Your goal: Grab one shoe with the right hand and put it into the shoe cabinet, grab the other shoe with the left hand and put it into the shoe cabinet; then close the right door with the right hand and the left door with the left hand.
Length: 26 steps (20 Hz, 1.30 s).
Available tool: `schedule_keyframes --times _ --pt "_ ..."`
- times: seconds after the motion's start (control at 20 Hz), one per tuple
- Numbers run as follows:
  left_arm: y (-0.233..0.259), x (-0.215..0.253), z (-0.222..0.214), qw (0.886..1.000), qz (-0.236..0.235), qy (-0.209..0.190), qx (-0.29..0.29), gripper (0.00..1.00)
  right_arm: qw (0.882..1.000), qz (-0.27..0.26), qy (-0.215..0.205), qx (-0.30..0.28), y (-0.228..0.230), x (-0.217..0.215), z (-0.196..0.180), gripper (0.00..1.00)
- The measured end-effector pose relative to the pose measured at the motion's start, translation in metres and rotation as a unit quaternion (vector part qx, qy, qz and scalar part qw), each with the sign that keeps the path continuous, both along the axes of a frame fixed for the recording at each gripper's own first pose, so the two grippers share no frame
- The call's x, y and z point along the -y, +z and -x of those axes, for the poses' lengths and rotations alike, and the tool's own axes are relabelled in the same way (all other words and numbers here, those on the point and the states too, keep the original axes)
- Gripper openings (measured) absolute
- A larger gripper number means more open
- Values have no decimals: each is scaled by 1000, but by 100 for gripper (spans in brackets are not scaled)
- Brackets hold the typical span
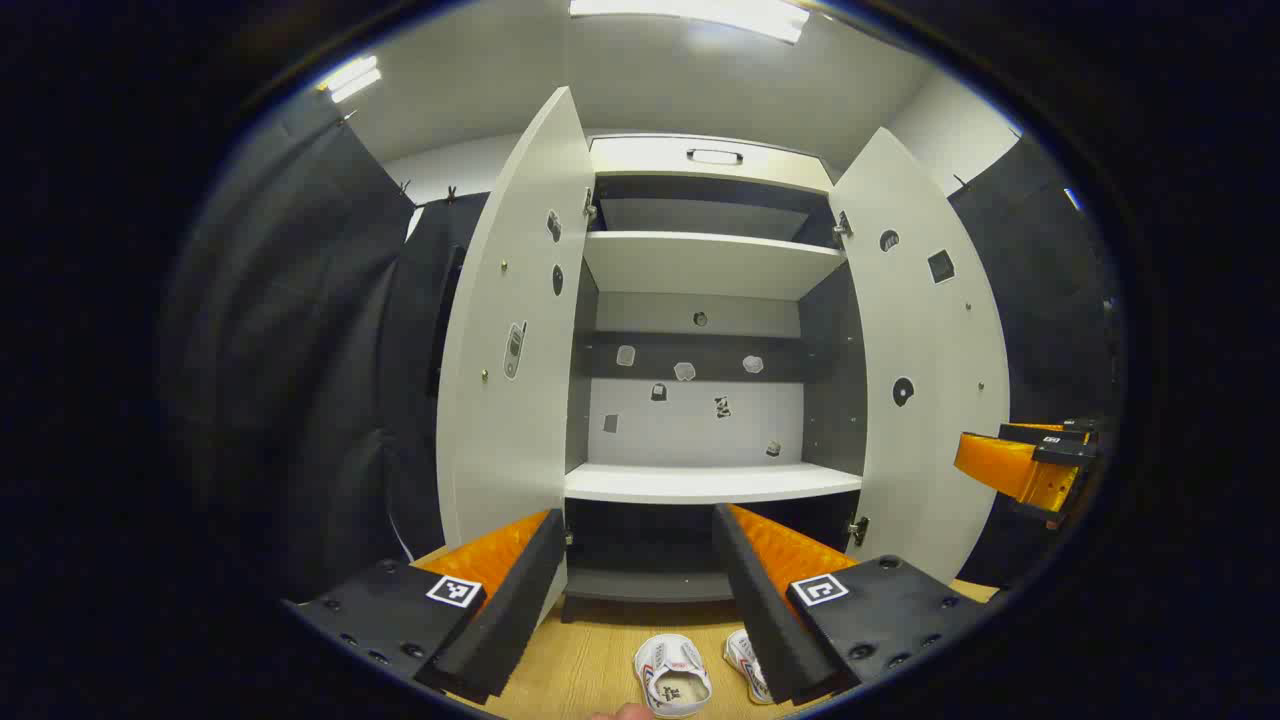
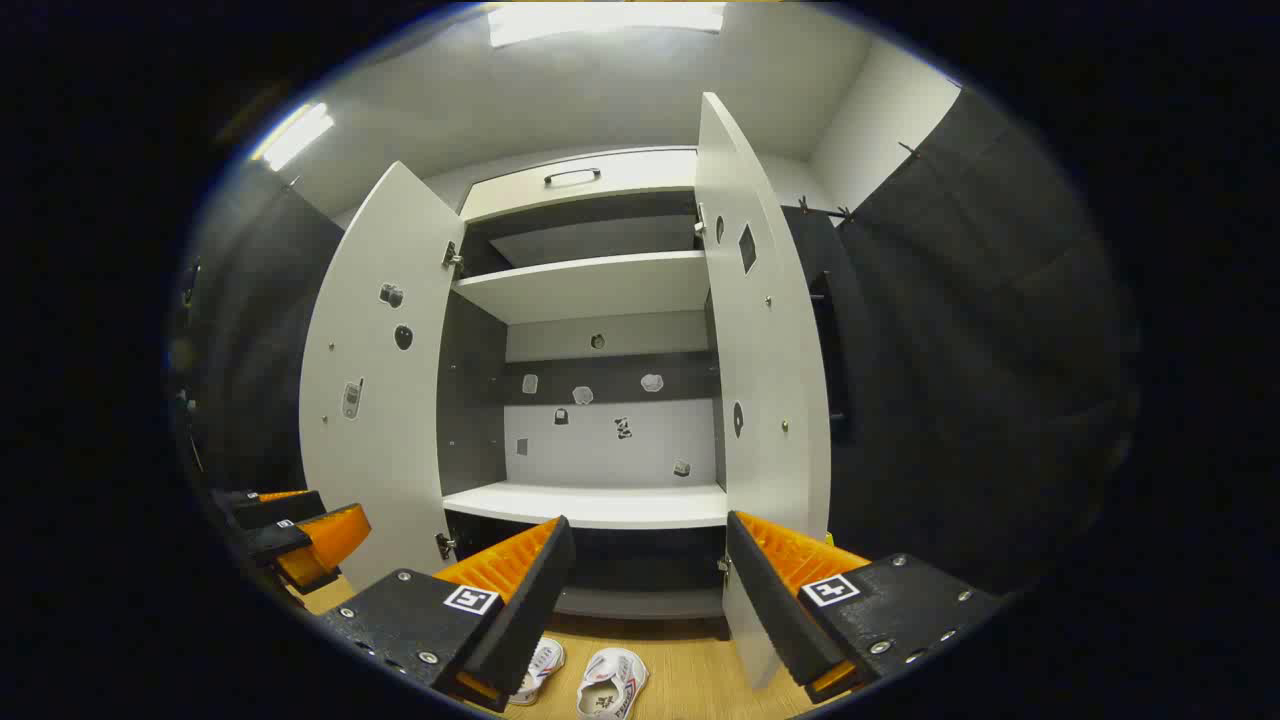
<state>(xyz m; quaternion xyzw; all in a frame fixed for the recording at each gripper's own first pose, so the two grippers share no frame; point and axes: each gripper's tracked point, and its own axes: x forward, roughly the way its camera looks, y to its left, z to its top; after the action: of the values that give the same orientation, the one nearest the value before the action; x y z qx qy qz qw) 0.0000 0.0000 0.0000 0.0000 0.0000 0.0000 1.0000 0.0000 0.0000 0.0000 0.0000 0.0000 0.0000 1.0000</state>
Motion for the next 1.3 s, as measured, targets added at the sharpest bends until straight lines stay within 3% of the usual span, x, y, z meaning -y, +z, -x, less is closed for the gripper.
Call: schedule_keyframes --times 0.95,1.15,1.3 --pt "-2 -8 -1 1000 4 13 0 96 1000 21 4 -15 -9 -8 -14 94" --pt "-3 -12 -1 1000 10 16 -2 96 999 25 12 -42 -34 -19 -28 94" --pt "-7 -15 1 1000 11 19 -4 97 996 42 15 -80 -78 -27 -41 94"
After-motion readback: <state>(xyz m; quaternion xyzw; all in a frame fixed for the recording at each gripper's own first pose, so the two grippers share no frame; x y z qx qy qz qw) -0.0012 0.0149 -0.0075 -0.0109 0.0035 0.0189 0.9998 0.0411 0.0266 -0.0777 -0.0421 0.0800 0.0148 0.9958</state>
